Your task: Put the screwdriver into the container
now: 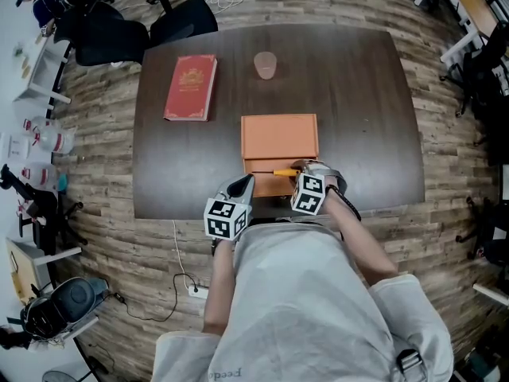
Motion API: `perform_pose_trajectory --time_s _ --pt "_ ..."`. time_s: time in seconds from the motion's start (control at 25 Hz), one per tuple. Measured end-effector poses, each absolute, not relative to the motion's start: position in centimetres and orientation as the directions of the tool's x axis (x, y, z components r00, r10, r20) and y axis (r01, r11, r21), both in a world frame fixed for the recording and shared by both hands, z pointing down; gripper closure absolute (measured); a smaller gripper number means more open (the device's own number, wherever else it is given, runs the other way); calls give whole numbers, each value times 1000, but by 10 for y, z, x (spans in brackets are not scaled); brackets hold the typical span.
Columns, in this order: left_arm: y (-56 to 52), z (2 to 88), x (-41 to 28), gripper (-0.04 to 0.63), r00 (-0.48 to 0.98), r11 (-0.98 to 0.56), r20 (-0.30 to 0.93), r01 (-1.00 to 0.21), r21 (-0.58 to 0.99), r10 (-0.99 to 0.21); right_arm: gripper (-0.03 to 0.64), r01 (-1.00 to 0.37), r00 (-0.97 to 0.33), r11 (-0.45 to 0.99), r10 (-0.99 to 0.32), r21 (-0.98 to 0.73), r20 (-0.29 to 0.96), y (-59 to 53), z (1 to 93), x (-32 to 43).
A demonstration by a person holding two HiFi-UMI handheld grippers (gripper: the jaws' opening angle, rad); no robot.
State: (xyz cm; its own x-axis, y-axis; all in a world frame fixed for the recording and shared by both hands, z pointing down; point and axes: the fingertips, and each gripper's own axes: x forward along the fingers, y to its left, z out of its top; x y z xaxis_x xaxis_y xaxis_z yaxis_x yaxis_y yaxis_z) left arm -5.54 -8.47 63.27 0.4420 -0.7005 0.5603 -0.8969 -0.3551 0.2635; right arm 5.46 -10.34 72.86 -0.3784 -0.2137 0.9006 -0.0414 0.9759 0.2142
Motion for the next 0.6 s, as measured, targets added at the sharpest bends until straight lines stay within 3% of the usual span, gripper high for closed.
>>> perform_pose_trajectory --time_s 0.36,0.6 --pt "-89 634 -51 541 444 -361 565 -896 260 -696 503 -174 -443 964 -257 199 859 -109 708 61" --pt "-92 635 -51 540 443 -359 567 -896 260 -695 503 -374 -523 916 -335 142 783 -122 685 64"
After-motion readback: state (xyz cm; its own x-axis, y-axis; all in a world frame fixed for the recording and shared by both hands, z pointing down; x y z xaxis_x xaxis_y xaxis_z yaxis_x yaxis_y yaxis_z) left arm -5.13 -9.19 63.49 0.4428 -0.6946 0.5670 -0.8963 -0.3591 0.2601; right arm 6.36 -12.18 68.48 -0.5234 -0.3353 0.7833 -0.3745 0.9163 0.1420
